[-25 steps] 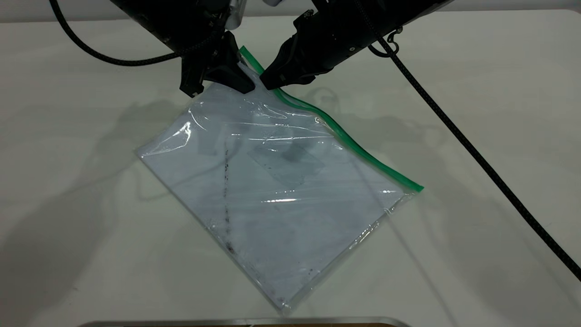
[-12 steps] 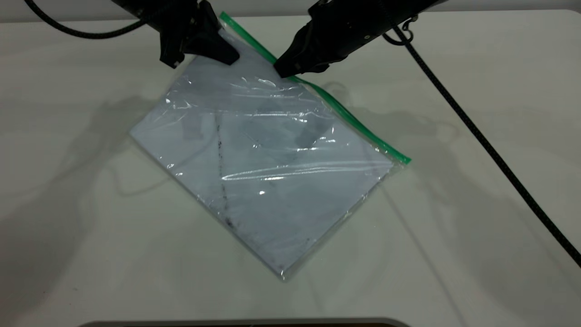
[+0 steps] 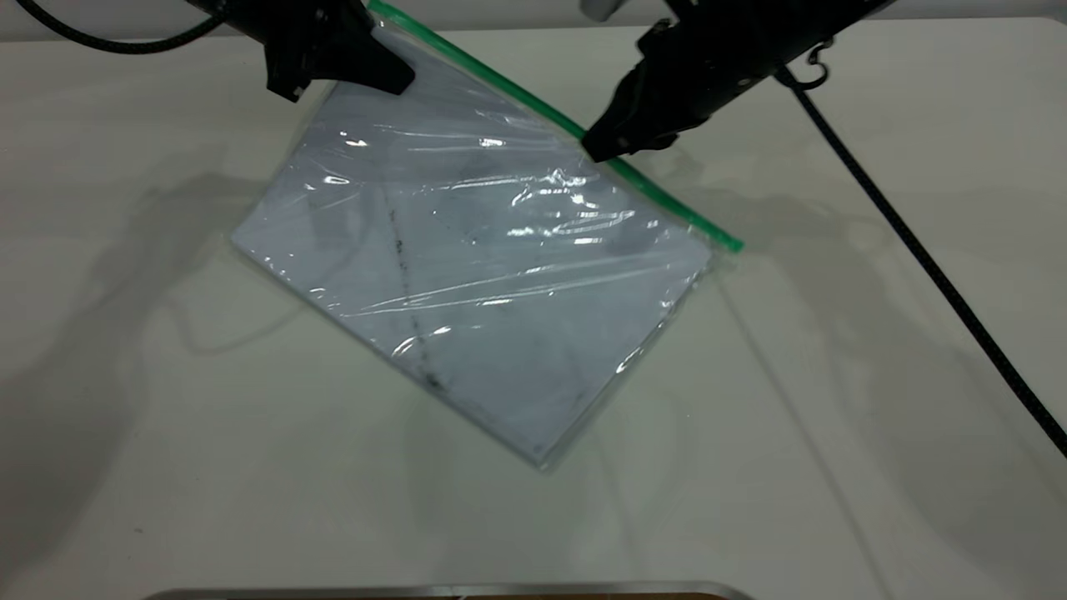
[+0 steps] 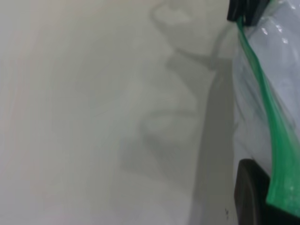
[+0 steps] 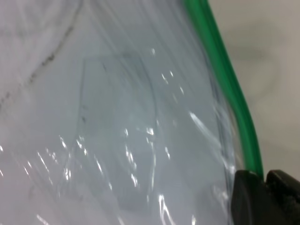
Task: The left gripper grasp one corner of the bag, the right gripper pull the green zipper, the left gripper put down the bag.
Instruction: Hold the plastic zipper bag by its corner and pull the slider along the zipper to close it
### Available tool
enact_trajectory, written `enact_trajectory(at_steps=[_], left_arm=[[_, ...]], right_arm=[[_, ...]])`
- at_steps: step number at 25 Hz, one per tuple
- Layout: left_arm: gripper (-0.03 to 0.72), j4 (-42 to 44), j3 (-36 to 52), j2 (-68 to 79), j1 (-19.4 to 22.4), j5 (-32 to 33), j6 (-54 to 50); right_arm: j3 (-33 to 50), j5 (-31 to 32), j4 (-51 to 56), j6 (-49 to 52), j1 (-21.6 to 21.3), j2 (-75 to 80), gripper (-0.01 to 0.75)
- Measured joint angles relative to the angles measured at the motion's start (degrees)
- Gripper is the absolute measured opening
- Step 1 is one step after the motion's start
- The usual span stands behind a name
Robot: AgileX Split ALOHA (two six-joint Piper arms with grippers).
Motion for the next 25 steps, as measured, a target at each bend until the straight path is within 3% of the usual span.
enact_trajectory(at_steps=[14,22,25], left_arm=[[0.051,-1.75,0.0,-0.11,2.0,1.13,-0.12],[0.051,-1.94,0.0,-0.11,2.05,1.37,-0.12],[0.051,-1.94,0.0,-0.11,2.05,1.31,-0.07]], right_arm=[[0.05,4.45,-19.09,13.64,-7.64,0.56,0.037],[0.05,5.46,-21.78,16.52,-8.52,0.56,0.051],[0.05,5.33,-20.87,17.3,-8.54,0.5,0.092]])
